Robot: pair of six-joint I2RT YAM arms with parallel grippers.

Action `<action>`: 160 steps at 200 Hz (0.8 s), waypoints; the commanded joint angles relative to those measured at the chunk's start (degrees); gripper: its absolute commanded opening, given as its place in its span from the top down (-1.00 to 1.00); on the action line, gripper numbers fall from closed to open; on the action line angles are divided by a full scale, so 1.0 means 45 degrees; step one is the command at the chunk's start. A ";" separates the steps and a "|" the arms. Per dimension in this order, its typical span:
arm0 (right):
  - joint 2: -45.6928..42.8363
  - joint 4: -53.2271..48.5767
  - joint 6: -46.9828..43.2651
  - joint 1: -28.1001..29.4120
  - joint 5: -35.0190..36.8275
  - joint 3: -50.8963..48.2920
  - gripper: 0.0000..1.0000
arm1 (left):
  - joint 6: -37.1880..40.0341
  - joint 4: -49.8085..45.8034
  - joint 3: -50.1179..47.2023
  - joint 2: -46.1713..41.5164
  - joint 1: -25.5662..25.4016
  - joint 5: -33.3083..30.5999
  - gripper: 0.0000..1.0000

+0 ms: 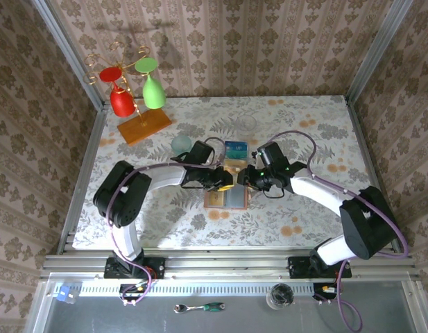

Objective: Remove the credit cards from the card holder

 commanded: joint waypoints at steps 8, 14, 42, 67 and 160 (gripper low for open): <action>-0.0658 -0.0427 -0.0234 -0.0061 0.0454 -0.0284 0.44 | -0.0044 -0.0447 0.0781 0.0421 -0.0219 0.0207 0.47; -0.0675 -0.0442 -0.0245 -0.0063 0.0455 -0.0304 0.44 | 0.0014 -0.0526 0.0905 0.0452 -0.0247 0.0188 0.45; -0.0710 -0.0443 -0.0196 -0.0063 0.0435 -0.0365 0.42 | 0.0206 -0.0761 0.1188 0.0497 -0.0229 0.0189 0.41; -0.0629 -0.0370 -0.0143 -0.0063 0.0352 -0.0347 0.42 | 0.0308 -0.0885 0.1248 0.0475 -0.0126 0.0185 0.40; -0.0035 -0.0119 0.0230 0.0014 -0.0030 -0.0024 0.43 | 0.0456 -0.0577 0.0591 -0.0122 0.0622 0.0438 0.38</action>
